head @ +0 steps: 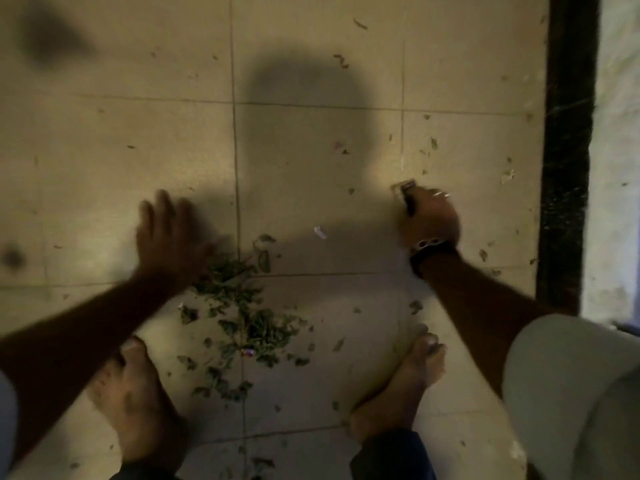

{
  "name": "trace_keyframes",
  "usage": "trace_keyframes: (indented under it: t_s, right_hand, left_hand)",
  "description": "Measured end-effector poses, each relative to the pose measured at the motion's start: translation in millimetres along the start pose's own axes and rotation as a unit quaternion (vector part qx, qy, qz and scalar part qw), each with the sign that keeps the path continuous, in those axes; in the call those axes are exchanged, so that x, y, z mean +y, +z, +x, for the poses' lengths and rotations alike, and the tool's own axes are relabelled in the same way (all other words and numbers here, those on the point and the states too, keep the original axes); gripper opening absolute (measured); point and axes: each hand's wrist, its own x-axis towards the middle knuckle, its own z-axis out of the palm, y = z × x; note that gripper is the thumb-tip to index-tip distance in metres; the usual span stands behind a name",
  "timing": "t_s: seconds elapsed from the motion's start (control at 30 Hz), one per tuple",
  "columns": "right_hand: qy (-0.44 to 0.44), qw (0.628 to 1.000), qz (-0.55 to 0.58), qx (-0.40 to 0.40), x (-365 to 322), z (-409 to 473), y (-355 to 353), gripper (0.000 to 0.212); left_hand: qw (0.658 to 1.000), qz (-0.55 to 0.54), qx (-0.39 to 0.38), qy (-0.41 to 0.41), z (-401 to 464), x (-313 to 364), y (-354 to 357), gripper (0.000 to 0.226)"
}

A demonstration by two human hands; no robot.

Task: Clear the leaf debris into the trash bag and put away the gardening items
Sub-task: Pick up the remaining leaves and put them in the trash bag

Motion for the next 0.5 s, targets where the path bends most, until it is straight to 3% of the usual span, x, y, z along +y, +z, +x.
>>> trace_keyframes:
  t_s: [0.13, 0.17, 0.23, 0.3, 0.37, 0.43, 0.5]
  right_hand:
    - [-0.182, 0.952, 0.034, -0.246, -84.8, -108.7, 17.6, 0.043]
    - [-0.189, 0.941, 0.044, -0.278, -94.0, -123.7, 13.3, 0.042]
    - [-0.163, 0.954, 0.084, -0.238, -83.4, -111.1, 9.4, 0.032]
    - [-0.113, 0.982, 0.062, -0.138, -54.1, -62.9, 0.9, 0.028]
    - [-0.065, 0.996, 0.050, -0.017, -18.2, 5.4, -19.9, 0.027]
    - [-0.021, 0.997, 0.047, 0.057, 8.7, 75.5, -45.0, 0.027]
    - [0.036, 0.996, -0.010, 0.076, 23.9, 136.2, -65.5, 0.022]
  left_hand:
    - [0.962, 0.002, -0.075, 0.263, -62.4, 64.9, 39.8, 0.088]
    - [0.947, -0.014, -0.079, 0.312, -63.4, 71.8, 36.1, 0.078]
    - [0.929, -0.008, -0.011, 0.371, -42.7, 71.5, 20.8, 0.060]
    - [0.948, -0.008, 0.092, 0.304, -9.1, 65.4, -5.4, 0.054]
    - [0.988, -0.026, 0.120, 0.092, 26.0, 61.7, -37.8, 0.064]
    - [0.993, -0.061, 0.051, -0.089, 58.0, 61.0, -62.0, 0.098]
    - [0.982, -0.083, -0.041, -0.166, 82.4, 59.8, -70.6, 0.134]
